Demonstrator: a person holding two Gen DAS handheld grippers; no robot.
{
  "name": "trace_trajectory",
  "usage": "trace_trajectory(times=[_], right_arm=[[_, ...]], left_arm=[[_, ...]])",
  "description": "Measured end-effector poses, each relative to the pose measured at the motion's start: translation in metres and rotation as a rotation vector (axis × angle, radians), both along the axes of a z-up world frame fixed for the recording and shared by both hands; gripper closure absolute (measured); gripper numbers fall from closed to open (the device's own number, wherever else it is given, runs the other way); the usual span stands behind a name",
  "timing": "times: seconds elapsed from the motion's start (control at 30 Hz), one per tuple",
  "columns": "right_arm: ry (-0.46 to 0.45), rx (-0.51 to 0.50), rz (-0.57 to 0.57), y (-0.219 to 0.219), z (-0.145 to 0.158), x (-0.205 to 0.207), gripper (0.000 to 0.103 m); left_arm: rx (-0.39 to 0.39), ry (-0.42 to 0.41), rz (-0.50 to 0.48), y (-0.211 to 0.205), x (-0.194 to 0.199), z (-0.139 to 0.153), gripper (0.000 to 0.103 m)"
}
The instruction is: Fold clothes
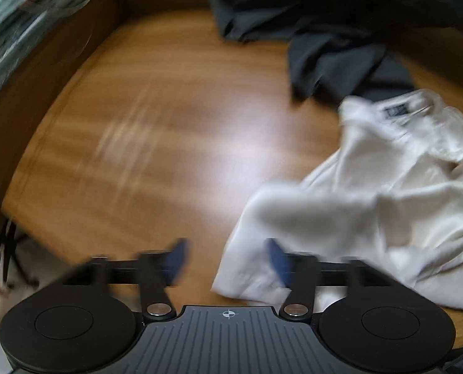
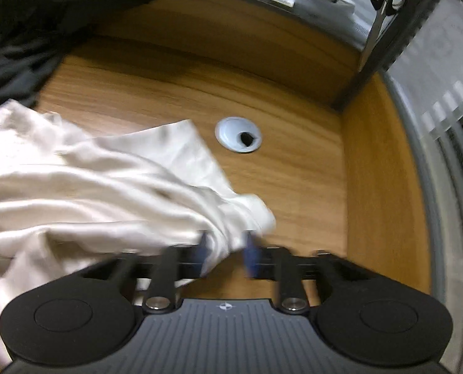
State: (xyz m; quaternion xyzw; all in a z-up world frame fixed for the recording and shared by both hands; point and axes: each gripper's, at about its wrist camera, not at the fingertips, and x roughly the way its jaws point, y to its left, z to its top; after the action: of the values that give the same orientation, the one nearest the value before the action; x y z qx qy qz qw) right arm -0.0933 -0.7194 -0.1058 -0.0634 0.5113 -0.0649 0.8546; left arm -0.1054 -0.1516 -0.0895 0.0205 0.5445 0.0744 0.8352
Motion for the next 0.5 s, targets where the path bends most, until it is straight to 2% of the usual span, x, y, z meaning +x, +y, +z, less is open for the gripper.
trace_trajectory(times=[0.07,0.13,0.17,0.27,0.5], right_arm=[[-0.013,0.053,0.003,0.01,0.006,-0.009,0.042],[-0.016,0.1,0.001,0.023,0.009,-0.016,0.038],[-0.016,0.123,-0.001,0.03,0.01,-0.019,0.033],[-0.012,0.172,0.007,0.057,0.012,-0.028,0.028],[0.034,0.222,-0.01,0.116,0.004,-0.039,0.027]], left_arm=[[-0.021,-0.029,-0.056,-0.007,0.012,0.011,0.022],[-0.036,-0.044,-0.101,-0.014,0.027,0.018,0.012],[-0.043,-0.051,-0.122,-0.018,0.035,0.02,0.012],[-0.063,-0.063,-0.184,-0.038,0.062,0.022,0.005],[-0.089,-0.053,-0.331,-0.083,0.128,0.011,0.0]])
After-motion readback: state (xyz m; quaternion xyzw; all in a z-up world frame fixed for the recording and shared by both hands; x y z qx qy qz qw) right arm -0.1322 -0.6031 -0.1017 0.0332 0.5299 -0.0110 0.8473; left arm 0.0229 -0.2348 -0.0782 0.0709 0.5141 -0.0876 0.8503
